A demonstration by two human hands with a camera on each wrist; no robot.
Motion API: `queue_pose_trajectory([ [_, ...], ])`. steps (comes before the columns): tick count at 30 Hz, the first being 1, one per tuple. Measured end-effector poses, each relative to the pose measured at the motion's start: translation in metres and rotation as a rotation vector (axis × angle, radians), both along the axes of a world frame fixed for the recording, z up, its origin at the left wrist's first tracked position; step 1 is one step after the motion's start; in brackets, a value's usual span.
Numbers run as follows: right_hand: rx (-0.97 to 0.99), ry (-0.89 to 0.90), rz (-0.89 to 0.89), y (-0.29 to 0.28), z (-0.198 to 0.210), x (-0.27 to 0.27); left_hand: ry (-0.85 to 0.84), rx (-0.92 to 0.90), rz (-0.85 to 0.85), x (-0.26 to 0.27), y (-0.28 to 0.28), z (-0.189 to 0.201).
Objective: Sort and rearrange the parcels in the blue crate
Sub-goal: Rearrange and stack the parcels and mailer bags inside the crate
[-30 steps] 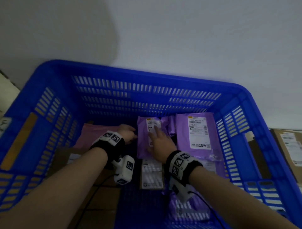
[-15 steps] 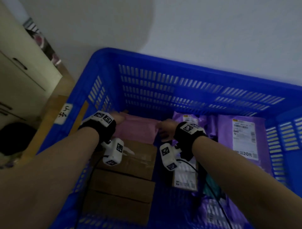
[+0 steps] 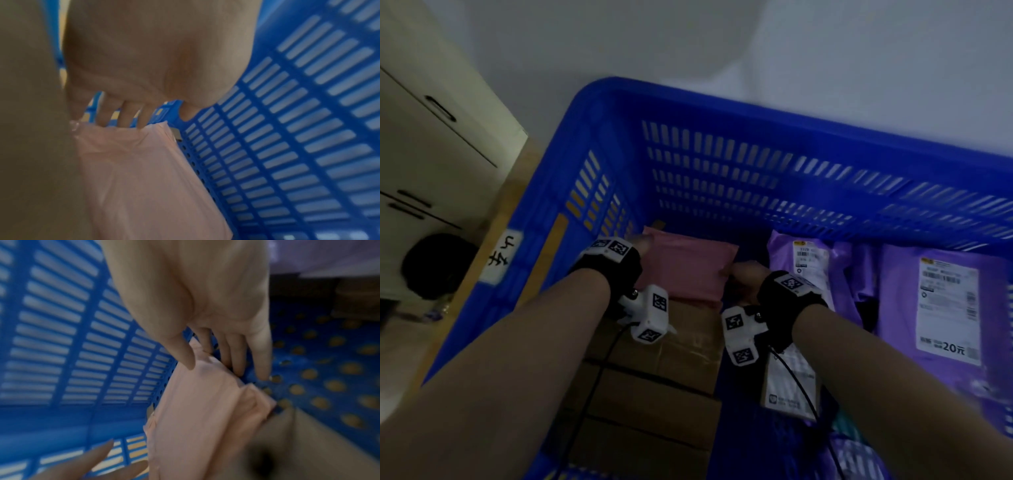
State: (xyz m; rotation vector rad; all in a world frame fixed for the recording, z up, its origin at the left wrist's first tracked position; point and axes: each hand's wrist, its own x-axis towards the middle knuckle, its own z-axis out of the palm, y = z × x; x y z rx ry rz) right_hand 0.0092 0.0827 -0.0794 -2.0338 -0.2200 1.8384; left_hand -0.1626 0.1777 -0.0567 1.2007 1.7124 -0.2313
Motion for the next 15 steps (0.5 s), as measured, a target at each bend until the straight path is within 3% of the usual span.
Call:
queue_pose_trajectory([
  [7,0.009,-0.025,0.002,-0.004,-0.001,0.001,-0.114,0.019,0.079,0.002,0.003,0.001],
  [15,0.179,-0.012,-0.009,-0.008,0.054,0.001,-0.175,0.108,0.064,-0.007,0.001,0.031],
])
